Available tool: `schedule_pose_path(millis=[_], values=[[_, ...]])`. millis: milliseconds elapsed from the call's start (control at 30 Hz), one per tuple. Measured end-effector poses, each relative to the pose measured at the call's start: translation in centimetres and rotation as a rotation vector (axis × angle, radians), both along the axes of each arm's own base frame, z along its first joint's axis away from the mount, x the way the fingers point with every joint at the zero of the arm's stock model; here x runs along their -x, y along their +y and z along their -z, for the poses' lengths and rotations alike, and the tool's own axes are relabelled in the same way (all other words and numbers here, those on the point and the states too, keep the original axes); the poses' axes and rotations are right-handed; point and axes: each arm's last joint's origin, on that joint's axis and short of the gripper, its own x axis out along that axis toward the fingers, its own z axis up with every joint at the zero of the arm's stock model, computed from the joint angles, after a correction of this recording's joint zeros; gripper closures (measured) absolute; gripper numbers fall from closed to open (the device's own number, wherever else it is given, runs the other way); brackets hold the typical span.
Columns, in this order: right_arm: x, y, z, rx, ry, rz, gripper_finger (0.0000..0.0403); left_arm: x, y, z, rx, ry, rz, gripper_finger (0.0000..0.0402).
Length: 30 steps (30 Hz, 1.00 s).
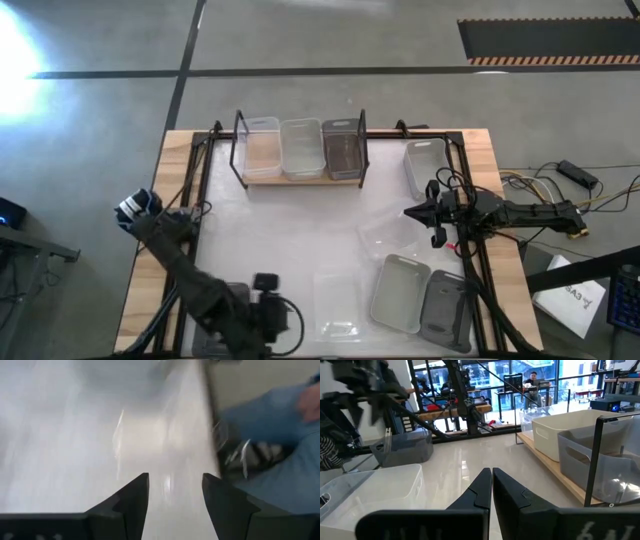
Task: Stack baskets on shelf by color
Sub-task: Stack the left black bin on top of the black bin on the shelf
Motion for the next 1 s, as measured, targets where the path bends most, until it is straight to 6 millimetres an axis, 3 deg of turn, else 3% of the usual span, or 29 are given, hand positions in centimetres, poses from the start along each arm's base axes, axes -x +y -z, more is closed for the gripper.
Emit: schedule_pose_path(millis=[167, 433, 700, 1000], values=[[0.0, 0.0, 0.0, 0.0, -0.001, -0.001, 0.0394, 3.3, -1.7, 1.6, 0.136, 0.35, -0.15, 0.0233], [0.0, 0.0, 0.0, 0.0, 0.0, 0.0, 0.0394, 7.3, -5.1, 4.3, 0.339, 0.746, -0.319, 0.0233], [0.0, 0.0, 0.0, 0.0, -0.001, 0.0, 0.0394, 8.4, -6.7, 4.4, 0.4, 0.727, -0.304, 0.0233], [0.0, 0.0, 0.0, 0.0, 0.0, 0.0, 0.0394, 7.9, -7.4, 8.2, 0.245, 0.742, -0.161, 0.0233]])
